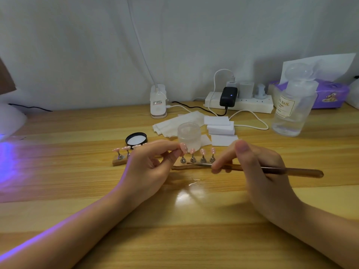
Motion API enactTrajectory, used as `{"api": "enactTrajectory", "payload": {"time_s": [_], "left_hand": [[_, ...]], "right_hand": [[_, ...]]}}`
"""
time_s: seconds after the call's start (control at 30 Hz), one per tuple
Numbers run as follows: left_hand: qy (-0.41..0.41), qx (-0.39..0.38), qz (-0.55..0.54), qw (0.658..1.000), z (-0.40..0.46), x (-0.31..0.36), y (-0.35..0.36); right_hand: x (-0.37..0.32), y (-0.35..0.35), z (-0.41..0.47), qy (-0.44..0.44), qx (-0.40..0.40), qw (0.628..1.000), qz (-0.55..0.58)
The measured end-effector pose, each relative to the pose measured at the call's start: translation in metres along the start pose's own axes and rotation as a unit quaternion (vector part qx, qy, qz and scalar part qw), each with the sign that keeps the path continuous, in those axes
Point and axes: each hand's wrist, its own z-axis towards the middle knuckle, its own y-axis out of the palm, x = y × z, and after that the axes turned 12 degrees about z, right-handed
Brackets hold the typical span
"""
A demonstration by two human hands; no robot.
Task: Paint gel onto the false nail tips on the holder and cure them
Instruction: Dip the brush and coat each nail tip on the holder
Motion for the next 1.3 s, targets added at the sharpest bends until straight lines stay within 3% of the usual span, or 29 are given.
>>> {"api": "enactTrajectory", "payload": {"time_s": [0.27,0.43,0.63,0.9,1.13,1.3], "left_hand": [[0.007,-0.003,0.001,1.0,0.0007,-0.0005,0.0002],[-0.001,-0.007,-0.003,1.0,0.0001,-0.0006,-0.0005],[-0.006,-0.003,-0.004,1.0,0.0005,-0.0001,-0.0001],[-0.019,-0.008,0.011,1.0,-0.0007,0.0001,-0.0001],[0.0,-0.01,0.014,1.0,-0.0001,0.0005,-0.0005],[0.005,-0.003,0.018,1.0,0.0005,-0.0011,0.0004]], "right_hand": [[-0.0002,0.0027,0.0042,-0.05,-0.026,0.996,-0.076],[0.0003,0.0005,0.0002,-0.034,-0.004,0.999,-0.021],[-0.0007,0.0024,0.0045,-0.069,-0.021,0.995,-0.072],[-0.0007,0.0003,0.0002,-0.02,0.003,1.0,-0.017],[-0.0028,0.0029,0.0051,-0.013,-0.015,0.999,-0.049],[-0.0026,0.001,0.0009,0.017,0.004,1.0,0.015]]}}
